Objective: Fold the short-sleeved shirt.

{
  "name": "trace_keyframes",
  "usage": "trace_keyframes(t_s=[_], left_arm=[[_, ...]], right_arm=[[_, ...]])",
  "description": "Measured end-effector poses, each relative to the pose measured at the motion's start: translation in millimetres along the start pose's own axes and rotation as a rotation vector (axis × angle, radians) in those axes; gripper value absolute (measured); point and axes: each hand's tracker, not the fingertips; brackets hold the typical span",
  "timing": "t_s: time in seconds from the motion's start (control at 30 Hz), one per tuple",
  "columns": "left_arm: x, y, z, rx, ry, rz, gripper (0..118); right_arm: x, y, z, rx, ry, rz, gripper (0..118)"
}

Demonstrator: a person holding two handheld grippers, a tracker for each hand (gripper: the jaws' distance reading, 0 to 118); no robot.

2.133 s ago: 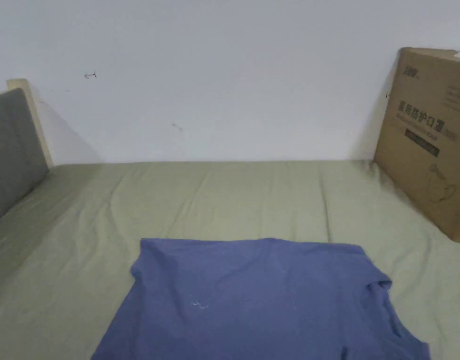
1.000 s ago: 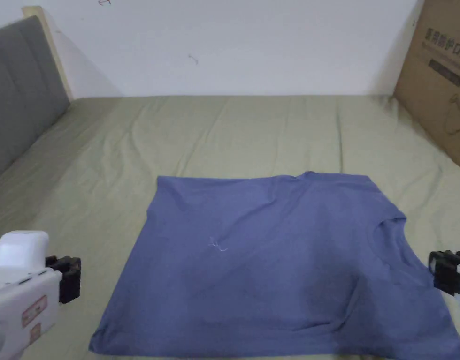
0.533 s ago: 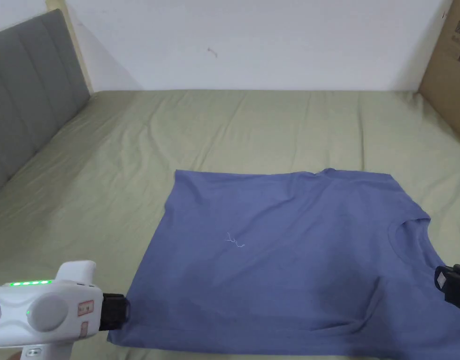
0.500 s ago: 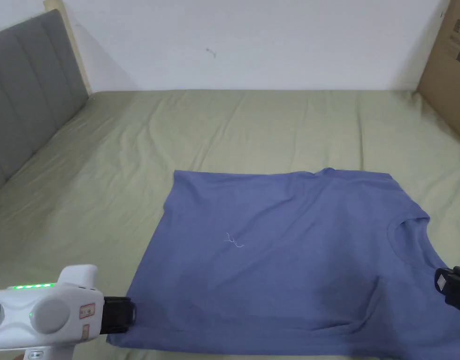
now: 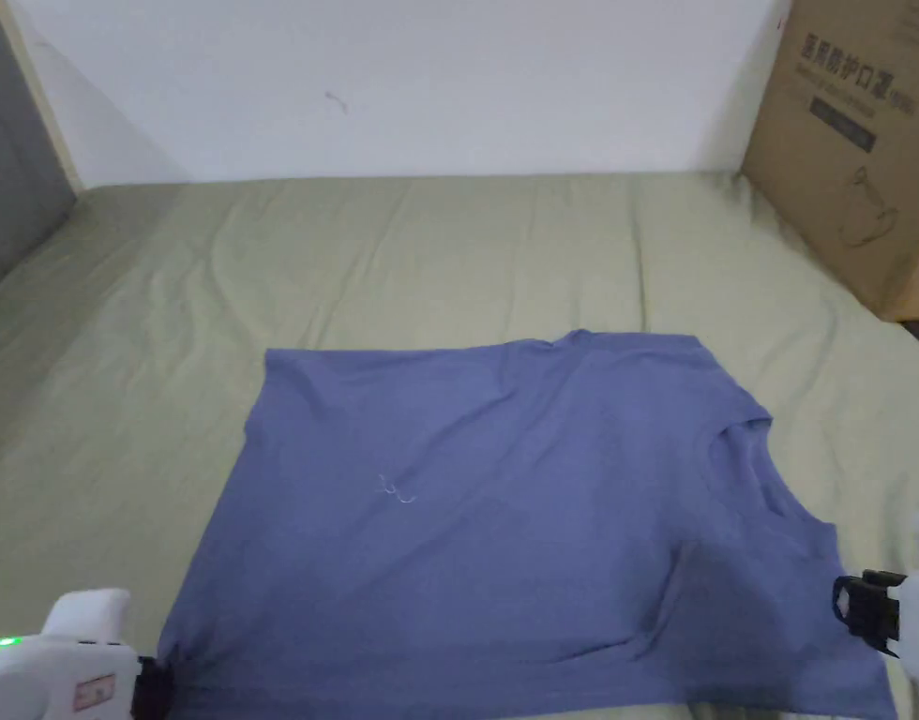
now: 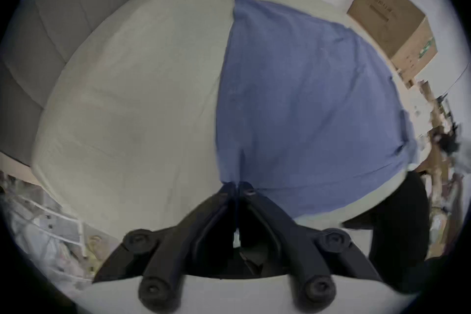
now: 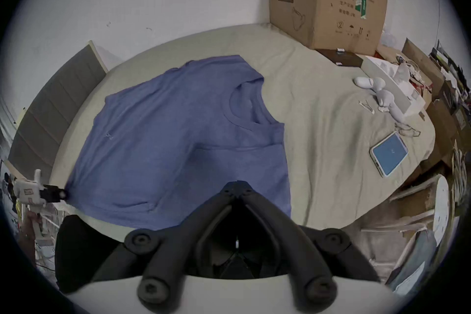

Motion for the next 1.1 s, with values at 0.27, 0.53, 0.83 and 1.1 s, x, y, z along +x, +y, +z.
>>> trace_keyframes(t_s=[0.27, 0.53, 0.83, 1.1], left_arm=[[21, 8, 46, 0.096, -0.003, 0.015, 1], [24, 11, 55, 0.082, 0.056, 0.007, 1], [9, 9, 51, 0.050, 0.030, 0.105, 2], [14, 16, 69, 0.043, -0.043, 0.183, 2]], right_arm=[[38, 0, -57, -0.182, -0.101, -0.006, 116], [62, -22, -99, -0.389, -0.110, 0.060, 85], [42, -7, -52, -0.358, -0.007, 0.154, 2], [40, 2, -14, -0.336, 0.046, 0.000, 2]])
